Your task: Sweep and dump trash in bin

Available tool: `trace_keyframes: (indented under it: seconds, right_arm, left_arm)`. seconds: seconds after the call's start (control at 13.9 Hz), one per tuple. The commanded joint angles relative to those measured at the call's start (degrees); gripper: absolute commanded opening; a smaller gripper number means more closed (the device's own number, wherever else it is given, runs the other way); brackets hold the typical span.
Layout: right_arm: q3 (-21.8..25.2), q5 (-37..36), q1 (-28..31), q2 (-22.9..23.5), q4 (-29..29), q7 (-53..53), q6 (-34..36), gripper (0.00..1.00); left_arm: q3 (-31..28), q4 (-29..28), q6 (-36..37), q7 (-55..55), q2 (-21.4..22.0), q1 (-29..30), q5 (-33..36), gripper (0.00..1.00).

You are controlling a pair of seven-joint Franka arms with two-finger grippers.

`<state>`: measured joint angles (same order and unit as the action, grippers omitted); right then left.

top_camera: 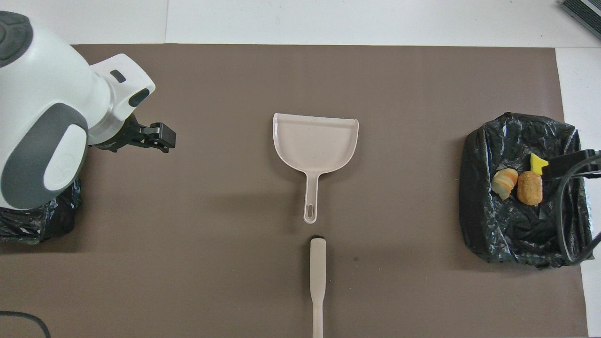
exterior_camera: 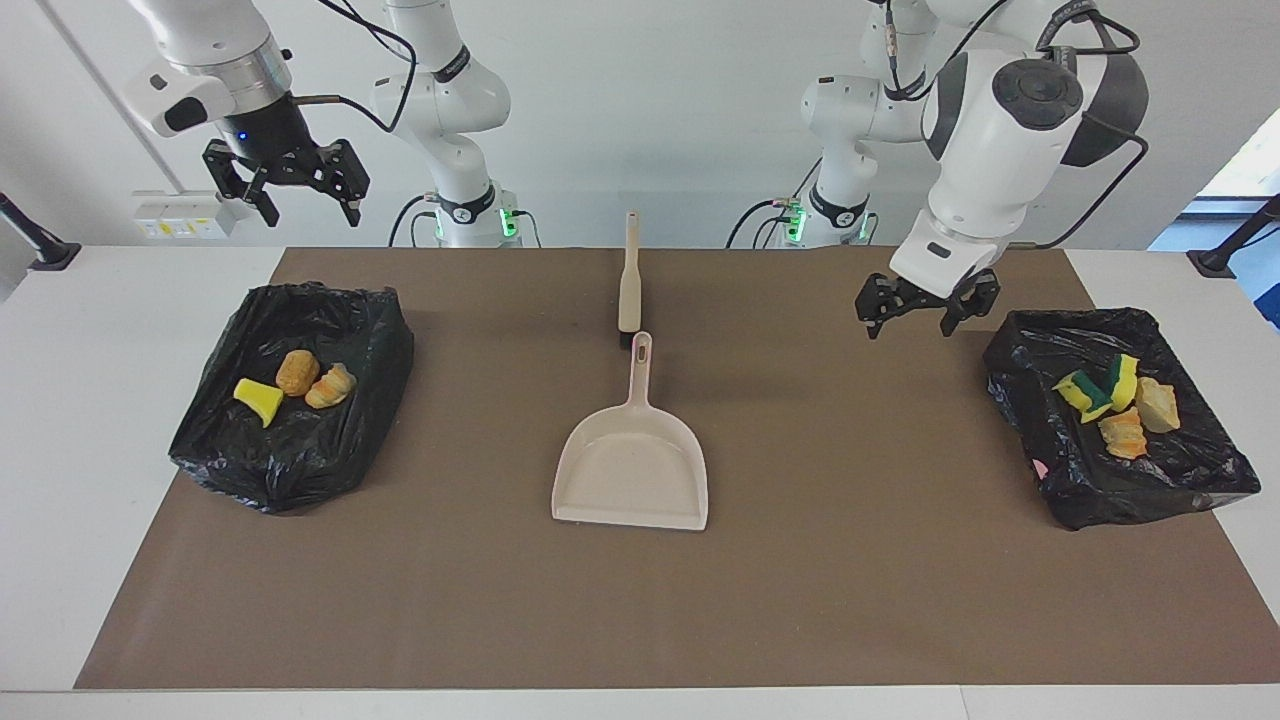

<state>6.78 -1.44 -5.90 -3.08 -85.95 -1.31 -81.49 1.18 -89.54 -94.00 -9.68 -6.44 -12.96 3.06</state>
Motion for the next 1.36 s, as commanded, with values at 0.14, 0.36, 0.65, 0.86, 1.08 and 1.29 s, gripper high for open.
trace_keyframes:
  seconds: [0.14, 0.36, 0.65, 0.86, 1.08, 1.29]
  right_arm:
    - [0.3, 0.9, 0.1, -0.9, -1.1, -1.0, -0.8, 1.00]
    - [0.3, 0.9, 0.1, -0.9, -1.1, -1.0, -0.7, 1.00]
    - [0.3, 0.9, 0.1, -0.9, -1.1, -1.0, -0.8, 1.00]
    - [0.2, 0.9, 0.1, -0.9, -1.1, -1.0, -0.7, 1.00]
    - [0.2, 0.9, 0.1, -0.9, -1.1, -1.0, -0.7, 1.00]
    - [0.2, 0.9, 0.1, -0.9, -1.1, -1.0, -0.7, 1.00]
  left_arm:
    - [-0.5, -2.7, 1.8, 6.5, 4.9, 4.1, -1.1, 1.00]
    - [-2.8, -2.7, 2.5, 9.6, 7.3, 4.5, -1.2, 1.00]
    - [-5.7, -2.2, 5.9, 16.3, 10.1, 5.9, -3.3, 1.00]
    - [-5.5, -0.6, 6.7, 17.1, 10.0, 7.6, -3.3, 1.00]
    - [-4.3, 3.6, 10.0, 17.1, 8.9, 10.1, -3.2, 1.00]
    - [-3.5, 9.9, 15.0, 17.1, 6.2, 10.9, -3.2, 1.00]
